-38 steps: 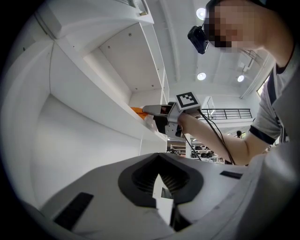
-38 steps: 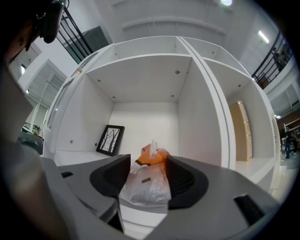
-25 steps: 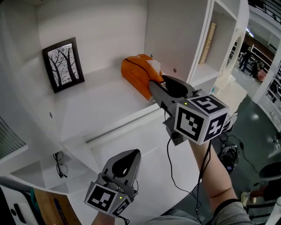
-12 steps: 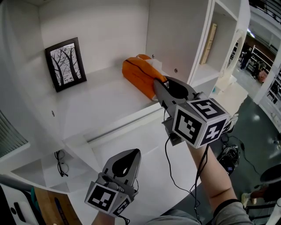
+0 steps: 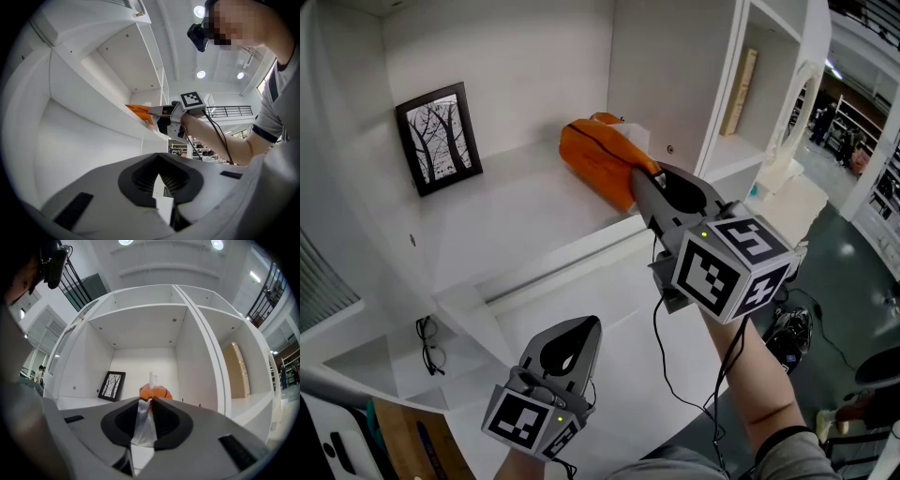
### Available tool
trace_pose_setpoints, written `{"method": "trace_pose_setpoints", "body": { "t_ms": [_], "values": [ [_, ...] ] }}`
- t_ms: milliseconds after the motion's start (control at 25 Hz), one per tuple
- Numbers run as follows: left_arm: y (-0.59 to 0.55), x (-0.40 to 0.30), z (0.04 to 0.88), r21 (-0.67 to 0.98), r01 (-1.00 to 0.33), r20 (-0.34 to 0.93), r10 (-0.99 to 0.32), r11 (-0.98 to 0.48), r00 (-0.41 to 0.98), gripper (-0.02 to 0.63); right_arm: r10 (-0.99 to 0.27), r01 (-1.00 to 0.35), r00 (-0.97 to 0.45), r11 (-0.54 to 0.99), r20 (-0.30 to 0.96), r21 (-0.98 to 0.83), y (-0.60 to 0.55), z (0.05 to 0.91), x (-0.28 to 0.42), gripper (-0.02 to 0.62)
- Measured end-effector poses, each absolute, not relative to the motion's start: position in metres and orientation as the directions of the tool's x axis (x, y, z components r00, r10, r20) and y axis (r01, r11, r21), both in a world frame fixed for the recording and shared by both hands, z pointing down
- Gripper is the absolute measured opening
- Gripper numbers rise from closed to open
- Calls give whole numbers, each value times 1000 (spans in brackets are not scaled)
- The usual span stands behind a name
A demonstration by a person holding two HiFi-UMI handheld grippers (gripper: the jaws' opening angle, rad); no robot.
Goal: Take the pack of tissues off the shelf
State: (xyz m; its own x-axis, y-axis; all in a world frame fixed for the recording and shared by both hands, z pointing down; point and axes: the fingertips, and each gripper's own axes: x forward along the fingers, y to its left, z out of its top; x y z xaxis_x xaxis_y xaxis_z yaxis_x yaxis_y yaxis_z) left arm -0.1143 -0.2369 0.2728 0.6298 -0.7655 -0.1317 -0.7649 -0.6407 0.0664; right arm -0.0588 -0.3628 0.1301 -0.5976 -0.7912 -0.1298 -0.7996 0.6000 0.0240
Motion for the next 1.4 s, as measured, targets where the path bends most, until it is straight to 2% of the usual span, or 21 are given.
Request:
{"method": "trace_pose_setpoints", "body": {
  "t_ms": [1400],
  "values": [
    [-194,-55,279,20,-706,-130,-702,-708,701,38,-812,-829,-552,559,-189,18,-286,142,10,57]
  ]
}}
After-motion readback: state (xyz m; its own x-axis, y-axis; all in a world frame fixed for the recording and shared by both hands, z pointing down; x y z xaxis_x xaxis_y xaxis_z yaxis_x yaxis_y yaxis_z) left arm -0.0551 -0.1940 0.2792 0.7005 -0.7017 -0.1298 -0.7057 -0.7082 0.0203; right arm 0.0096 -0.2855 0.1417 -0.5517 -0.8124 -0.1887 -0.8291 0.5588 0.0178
